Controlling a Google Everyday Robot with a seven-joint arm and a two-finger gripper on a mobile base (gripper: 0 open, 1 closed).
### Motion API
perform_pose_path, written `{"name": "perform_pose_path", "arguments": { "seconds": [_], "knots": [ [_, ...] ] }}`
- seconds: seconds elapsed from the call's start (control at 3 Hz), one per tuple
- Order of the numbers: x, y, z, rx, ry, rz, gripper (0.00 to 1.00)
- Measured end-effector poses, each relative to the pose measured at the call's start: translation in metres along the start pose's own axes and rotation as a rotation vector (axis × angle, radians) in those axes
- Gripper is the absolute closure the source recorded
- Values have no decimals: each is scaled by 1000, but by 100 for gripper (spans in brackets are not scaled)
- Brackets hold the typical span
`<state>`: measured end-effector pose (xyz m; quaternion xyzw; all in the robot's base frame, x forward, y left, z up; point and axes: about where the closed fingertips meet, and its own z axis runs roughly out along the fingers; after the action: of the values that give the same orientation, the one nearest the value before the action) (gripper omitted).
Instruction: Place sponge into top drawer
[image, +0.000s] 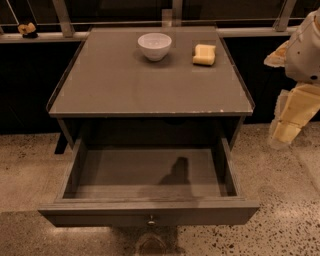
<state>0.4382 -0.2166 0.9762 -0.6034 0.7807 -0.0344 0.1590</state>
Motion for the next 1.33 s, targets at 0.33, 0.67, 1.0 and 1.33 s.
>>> {"name": "perform_pose_path", "arguments": {
  "seconds": [0.33, 0.67, 1.0, 1.33],
  "knots": [
    [-1, -1, 0, 2, -1, -1, 0],
    [-19, -28, 2, 6, -8, -46, 0],
    [-51, -75, 8, 13, -6, -101, 0],
    [-85, -123, 21, 9, -11, -124, 0]
  ]
}}
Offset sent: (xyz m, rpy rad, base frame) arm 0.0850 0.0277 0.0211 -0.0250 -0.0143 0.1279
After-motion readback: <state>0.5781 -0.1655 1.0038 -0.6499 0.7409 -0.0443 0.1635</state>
